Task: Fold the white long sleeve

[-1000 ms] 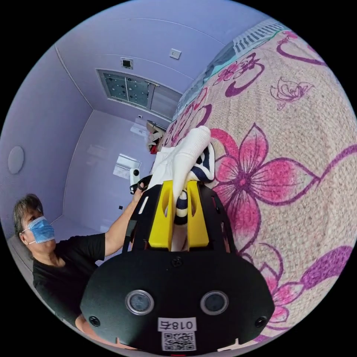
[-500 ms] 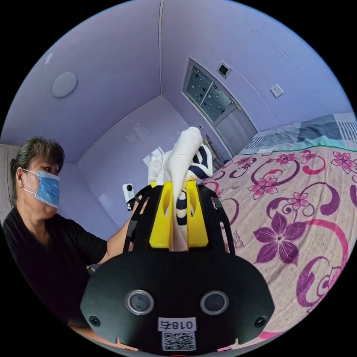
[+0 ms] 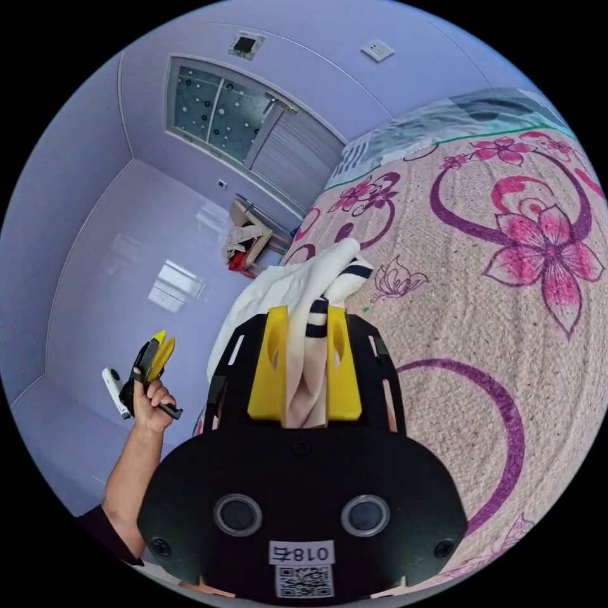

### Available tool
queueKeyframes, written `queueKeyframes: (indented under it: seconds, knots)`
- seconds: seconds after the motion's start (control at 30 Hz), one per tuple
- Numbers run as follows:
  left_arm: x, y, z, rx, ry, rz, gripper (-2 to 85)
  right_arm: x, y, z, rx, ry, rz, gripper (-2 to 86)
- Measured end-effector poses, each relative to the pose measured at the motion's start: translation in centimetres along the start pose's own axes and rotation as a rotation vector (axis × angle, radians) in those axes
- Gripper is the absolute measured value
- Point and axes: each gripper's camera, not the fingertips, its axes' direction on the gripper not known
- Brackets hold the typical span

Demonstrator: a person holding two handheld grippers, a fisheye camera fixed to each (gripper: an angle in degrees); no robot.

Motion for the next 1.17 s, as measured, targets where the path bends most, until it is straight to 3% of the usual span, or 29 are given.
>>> queueKeyframes:
  seconds: [0.13, 0.2, 0.27, 0.33, 0.37, 0.43, 0.57, 0.63, 0.73, 0.83, 1.0, 1.17]
  knots:
    - [-1.2, 3.2, -4.9, 0.027, 0.190, 0.061, 9.5, -2.6, 4.2, -5.5, 0.154, -0.157, -0.127, 4.2]
    - [0.0, 2.8, -4.7, -0.020, 0.282, 0.097, 7.9, -5.2, 7.0, -7.1, 0.109, -0.355, -0.249, 2.4]
    - [0.5, 1.8, -2.6, -0.138, 0.273, 0.066, 8.0, -6.7, 8.5, -5.9, -0.048, -0.381, -0.275, 1.8]
    - [-2.7, 1.8, 1.1, -0.356, 0.185, -0.162, 8.5, -6.1, 9.9, -4.4, -0.192, -0.185, -0.194, 1.3]
    - [-3.6, 2.1, 1.2, -0.377, 0.200, -0.221, 8.5, -4.7, 11.0, -4.1, -0.264, -0.025, -0.118, 0.8]
    - [-4.7, 1.3, -2.6, -0.285, 0.271, -0.330, 9.2, -3.5, 12.4, -5.9, -0.284, -0.034, -0.057, 0.6]
    - [0.4, -1.8, -12.5, -0.105, 0.515, -0.132, 9.0, -5.4, 16.8, -18.1, -0.042, -0.344, -0.110, 0.2]
    - [6.1, -2.1, -21.3, 0.021, 0.713, 0.062, 7.4, -6.3, 20.2, -24.5, 0.012, -0.411, -0.172, 0.0]
    - [14.4, -0.6, -32.0, 0.115, 0.838, 0.257, 4.0, -7.2, 27.6, -36.3, 0.114, -0.437, -0.256, -0.1]
    - [22.6, 0.9, -39.6, 0.119, 0.973, 0.307, 0.3, -7.7, 35.6, -48.9, 0.253, -0.412, -0.337, -0.2]
    - [39.2, 2.5, -47.6, -0.043, 1.089, 0.392, -0.6, -8.8, 48.2, -68.9, 0.433, 0.001, -0.341, -0.2]
    - [62.2, 4.2, -53.3, -0.332, 1.109, 0.716, 2.5, -8.2, 61.6, -84.0, 0.681, 0.384, -0.159, -0.2]
